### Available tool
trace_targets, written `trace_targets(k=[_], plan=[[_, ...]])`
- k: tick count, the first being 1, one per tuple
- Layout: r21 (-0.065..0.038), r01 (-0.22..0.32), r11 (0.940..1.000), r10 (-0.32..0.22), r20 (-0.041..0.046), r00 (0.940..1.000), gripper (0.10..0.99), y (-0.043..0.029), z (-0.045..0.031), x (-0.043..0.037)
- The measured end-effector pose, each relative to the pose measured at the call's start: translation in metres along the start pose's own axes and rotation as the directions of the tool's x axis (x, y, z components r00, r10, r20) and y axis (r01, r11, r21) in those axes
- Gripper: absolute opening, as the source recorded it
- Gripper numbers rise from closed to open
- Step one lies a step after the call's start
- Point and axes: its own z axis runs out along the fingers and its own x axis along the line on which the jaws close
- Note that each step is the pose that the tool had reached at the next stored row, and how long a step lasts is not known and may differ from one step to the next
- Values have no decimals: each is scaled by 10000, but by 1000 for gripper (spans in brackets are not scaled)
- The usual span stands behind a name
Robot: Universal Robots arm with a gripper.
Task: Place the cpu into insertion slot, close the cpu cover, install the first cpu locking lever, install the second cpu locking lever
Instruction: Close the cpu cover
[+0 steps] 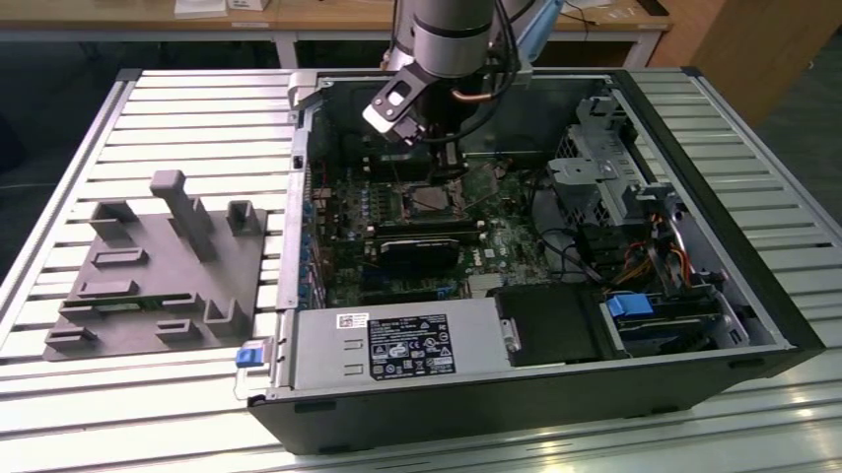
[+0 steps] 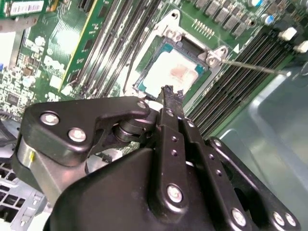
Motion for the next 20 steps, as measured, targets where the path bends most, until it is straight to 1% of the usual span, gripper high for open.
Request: trace_targets(k=[2, 7, 9, 12, 20], plan=[[3, 1, 10000, -1, 2, 10000, 106, 13, -10, 0], [4, 0, 10000, 0, 0, 10000, 106, 18, -100, 1], [3, 2, 10000, -2, 0, 10000, 106, 22, -123, 2], [2, 0, 10000, 0, -9, 10000, 106, 35, -127, 2], [38, -1, 10000, 1, -15, 10000, 106, 135, -126, -1]])
